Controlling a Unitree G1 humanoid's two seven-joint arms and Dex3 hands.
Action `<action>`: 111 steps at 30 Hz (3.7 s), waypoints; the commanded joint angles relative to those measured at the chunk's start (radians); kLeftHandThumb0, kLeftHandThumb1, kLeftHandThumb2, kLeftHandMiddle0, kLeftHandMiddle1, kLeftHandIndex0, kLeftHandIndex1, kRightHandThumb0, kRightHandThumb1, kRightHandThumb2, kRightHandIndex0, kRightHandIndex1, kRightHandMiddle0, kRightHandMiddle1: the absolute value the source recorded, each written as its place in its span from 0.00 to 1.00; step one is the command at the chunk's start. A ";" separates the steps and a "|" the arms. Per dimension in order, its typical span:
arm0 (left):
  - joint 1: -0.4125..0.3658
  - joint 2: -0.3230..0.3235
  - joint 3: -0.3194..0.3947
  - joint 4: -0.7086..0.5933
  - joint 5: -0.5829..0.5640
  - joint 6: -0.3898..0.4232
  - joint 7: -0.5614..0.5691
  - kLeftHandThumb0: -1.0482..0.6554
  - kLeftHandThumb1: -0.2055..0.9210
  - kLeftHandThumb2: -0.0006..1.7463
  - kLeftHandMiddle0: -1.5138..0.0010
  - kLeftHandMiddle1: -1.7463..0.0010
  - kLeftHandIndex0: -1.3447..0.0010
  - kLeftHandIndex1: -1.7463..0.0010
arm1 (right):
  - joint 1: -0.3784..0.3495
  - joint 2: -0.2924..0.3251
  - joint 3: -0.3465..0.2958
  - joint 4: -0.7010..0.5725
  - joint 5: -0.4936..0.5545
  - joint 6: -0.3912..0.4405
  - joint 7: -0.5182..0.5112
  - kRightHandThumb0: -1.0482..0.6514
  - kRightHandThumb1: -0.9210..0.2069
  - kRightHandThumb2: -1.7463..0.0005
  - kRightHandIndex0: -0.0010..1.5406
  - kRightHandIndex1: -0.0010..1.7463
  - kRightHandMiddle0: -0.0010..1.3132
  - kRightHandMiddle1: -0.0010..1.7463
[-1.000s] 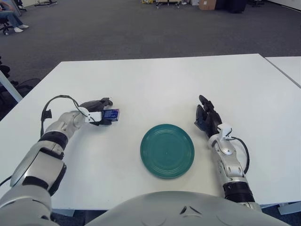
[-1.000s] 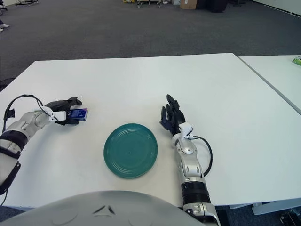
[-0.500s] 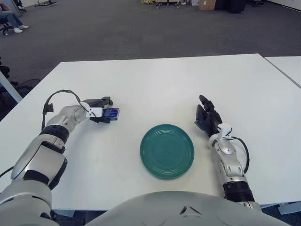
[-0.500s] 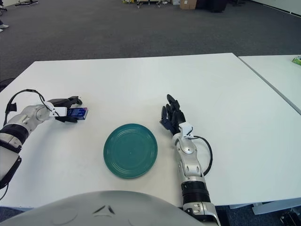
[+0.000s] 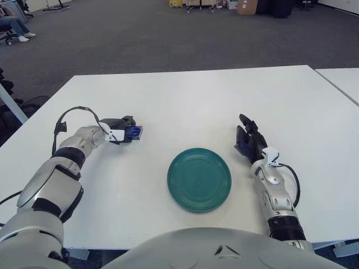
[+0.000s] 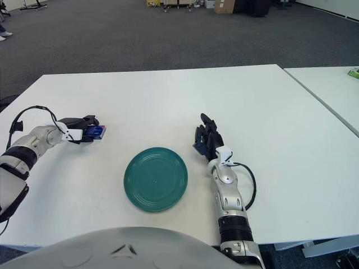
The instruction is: Put the gum into the plate.
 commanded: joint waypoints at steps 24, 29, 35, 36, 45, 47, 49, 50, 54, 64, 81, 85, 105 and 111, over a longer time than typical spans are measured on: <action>0.231 -0.120 -0.259 0.154 0.180 -0.003 -0.020 0.38 0.71 0.42 0.62 1.00 0.55 0.16 | 0.035 -0.010 -0.019 -0.001 0.006 0.096 0.005 0.19 0.00 0.52 0.10 0.01 0.00 0.21; 0.243 -0.098 -0.235 0.140 0.135 0.017 -0.037 0.38 0.72 0.44 0.63 1.00 0.59 0.13 | 0.035 -0.009 -0.024 -0.002 0.007 0.096 0.003 0.19 0.00 0.52 0.10 0.01 0.00 0.21; 0.238 -0.089 -0.190 0.161 0.082 0.040 -0.069 0.38 0.72 0.44 0.64 1.00 0.58 0.14 | 0.037 -0.005 -0.025 -0.007 0.014 0.090 0.006 0.19 0.00 0.52 0.10 0.01 0.00 0.21; 0.232 -0.077 -0.183 0.165 0.076 0.041 -0.067 0.38 0.72 0.44 0.64 1.00 0.57 0.14 | 0.038 -0.005 -0.025 -0.009 0.014 0.090 0.007 0.19 0.00 0.52 0.10 0.01 0.00 0.21; 0.184 0.009 -0.129 0.118 0.025 0.023 -0.058 0.37 0.62 0.55 0.59 0.98 0.58 0.09 | 0.038 -0.001 -0.021 -0.019 0.018 0.088 0.013 0.19 0.00 0.52 0.10 0.00 0.00 0.20; 0.182 0.012 -0.118 0.116 0.013 0.027 -0.047 0.37 0.59 0.61 0.58 0.98 0.59 0.05 | 0.037 0.001 -0.021 -0.020 0.020 0.088 0.015 0.19 0.00 0.52 0.10 0.00 0.00 0.20; 0.182 0.010 -0.094 0.116 -0.011 0.034 -0.031 0.36 0.56 0.65 0.54 0.96 0.60 0.03 | 0.038 0.004 -0.019 -0.025 0.023 0.089 0.017 0.20 0.00 0.52 0.10 0.00 0.00 0.21; 0.181 0.014 -0.071 0.107 -0.035 0.029 -0.025 0.36 0.55 0.66 0.53 0.95 0.60 0.02 | 0.040 0.007 -0.016 -0.030 0.024 0.092 0.016 0.20 0.00 0.53 0.10 0.00 0.00 0.21; 0.189 0.023 0.003 0.066 -0.110 0.005 0.008 0.48 0.50 0.72 0.62 0.38 0.61 0.00 | 0.043 0.012 -0.010 -0.043 0.024 0.103 0.014 0.20 0.00 0.53 0.11 0.01 0.00 0.22; 0.191 0.072 0.098 0.036 -0.149 -0.059 0.095 0.61 0.25 0.89 0.47 0.08 0.55 0.00 | 0.044 0.015 -0.002 -0.076 0.021 0.138 0.010 0.20 0.00 0.53 0.12 0.01 0.00 0.24; 0.235 0.091 0.228 -0.124 -0.199 0.007 0.071 0.62 0.43 0.78 0.57 0.02 0.68 0.00 | 0.033 0.020 -0.003 -0.055 0.024 0.142 0.015 0.20 0.00 0.53 0.13 0.01 0.00 0.27; 0.252 0.085 0.230 -0.160 -0.186 0.054 0.064 0.62 0.43 0.78 0.58 0.01 0.69 0.00 | 0.035 0.017 -0.001 -0.059 0.024 0.144 0.019 0.20 0.00 0.53 0.14 0.01 0.00 0.27; 0.242 0.128 0.259 -0.191 -0.171 0.050 0.082 0.62 0.43 0.78 0.59 0.00 0.69 0.00 | 0.040 0.021 -0.007 -0.082 0.024 0.157 0.014 0.21 0.00 0.52 0.14 0.00 0.00 0.27; 0.303 0.216 0.346 -0.454 -0.237 0.041 -0.004 0.62 0.46 0.77 0.60 0.01 0.70 0.00 | 0.036 0.023 -0.008 -0.076 0.025 0.158 0.011 0.21 0.00 0.53 0.15 0.01 0.00 0.28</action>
